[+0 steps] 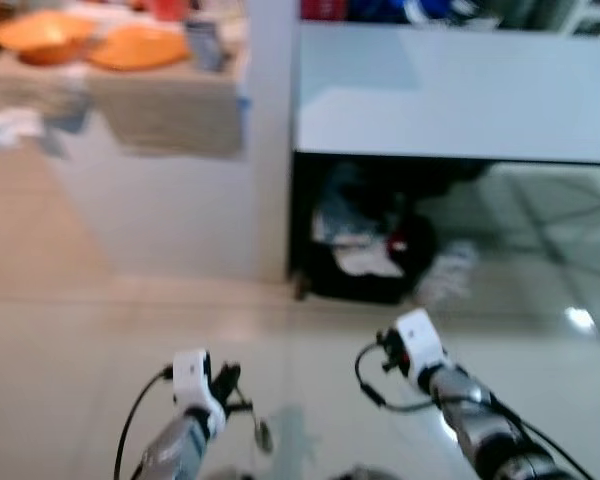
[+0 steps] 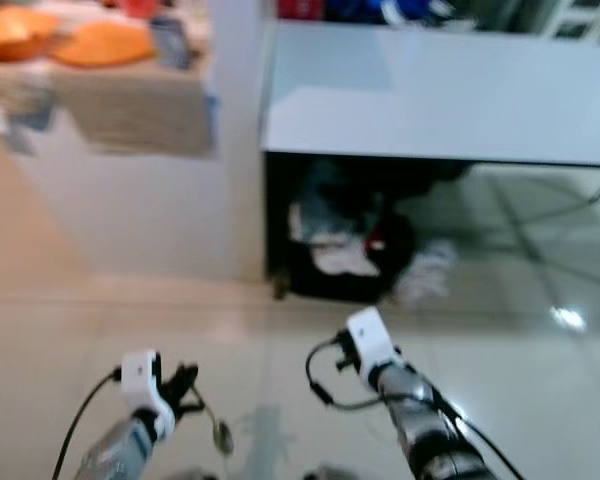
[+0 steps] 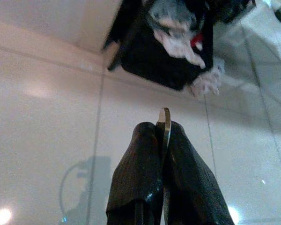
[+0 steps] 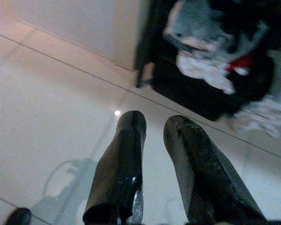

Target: Setting the table

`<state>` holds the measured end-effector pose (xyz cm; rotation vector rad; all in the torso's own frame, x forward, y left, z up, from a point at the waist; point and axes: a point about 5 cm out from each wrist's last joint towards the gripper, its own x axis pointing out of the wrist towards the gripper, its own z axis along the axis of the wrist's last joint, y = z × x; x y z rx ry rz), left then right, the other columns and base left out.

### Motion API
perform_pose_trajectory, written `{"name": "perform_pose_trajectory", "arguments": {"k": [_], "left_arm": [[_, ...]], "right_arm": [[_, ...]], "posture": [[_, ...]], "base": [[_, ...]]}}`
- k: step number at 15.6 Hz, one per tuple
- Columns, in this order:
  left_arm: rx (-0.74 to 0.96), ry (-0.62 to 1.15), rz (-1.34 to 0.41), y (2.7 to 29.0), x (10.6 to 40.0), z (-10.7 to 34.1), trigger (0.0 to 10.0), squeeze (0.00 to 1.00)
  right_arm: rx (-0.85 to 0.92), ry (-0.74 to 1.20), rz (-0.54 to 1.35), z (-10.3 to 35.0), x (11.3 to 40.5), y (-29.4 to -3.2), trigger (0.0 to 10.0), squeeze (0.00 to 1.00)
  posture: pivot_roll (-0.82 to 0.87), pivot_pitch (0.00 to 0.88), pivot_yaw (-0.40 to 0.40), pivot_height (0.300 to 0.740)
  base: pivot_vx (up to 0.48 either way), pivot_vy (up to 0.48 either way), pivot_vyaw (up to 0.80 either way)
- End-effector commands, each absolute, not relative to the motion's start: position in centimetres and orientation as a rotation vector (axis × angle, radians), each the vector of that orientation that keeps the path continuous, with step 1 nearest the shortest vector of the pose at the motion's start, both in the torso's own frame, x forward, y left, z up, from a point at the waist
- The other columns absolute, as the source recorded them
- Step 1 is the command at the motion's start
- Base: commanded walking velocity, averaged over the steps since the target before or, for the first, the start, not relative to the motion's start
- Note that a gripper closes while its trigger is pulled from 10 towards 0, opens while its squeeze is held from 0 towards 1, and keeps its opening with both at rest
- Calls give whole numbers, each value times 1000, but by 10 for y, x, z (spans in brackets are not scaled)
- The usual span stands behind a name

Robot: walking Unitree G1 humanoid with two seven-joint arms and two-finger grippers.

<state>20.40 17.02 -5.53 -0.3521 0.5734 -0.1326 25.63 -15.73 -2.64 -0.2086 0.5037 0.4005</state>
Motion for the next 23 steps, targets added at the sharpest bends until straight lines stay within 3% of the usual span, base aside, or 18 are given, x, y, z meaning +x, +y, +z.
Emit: {"name": "perform_pose_trajectory", "arguments": {"k": [1, 10, 14, 17, 21, 23], "left_arm": [[-343, 576, -117, 176, 203, -56, 10000, 0], [-373, 718, 12, 189, 170, -79, 10000, 0], [-370, 734, 51, 195, 168, -80, 10000, 0], [-343, 667, 32, 192, 184, -72, 10000, 0], [-332, 517, -7, 189, 203, -56, 10000, 0], [-320, 279, -47, 200, 223, -24, 10000, 0]], "right_arm": [[-199, 510, 406, -28, 255, -154, 10000, 0], [-137, 669, 235, -49, 234, -178, 10000, 0], [-142, 676, 229, -49, 233, -181, 10000, 0], [-148, 660, 232, -47, 236, -181, 10000, 0], [-232, 616, 249, -41, 242, -183, 10000, 0], [-269, 571, 233, -33, 249, -191, 10000, 0]], "posture": [[-59, 61, 0, 740], [-66, 81, -4, 740], [-71, 89, -5, 740], [-72, 96, -7, 740], [-81, 101, -11, 740], [-82, 104, -16, 740]], "base": [[0, -480, 0], [0, -480, 0], [0, -360, 0], [0, 0, -533], [480, 0, -400], [480, 0, 0]]}}
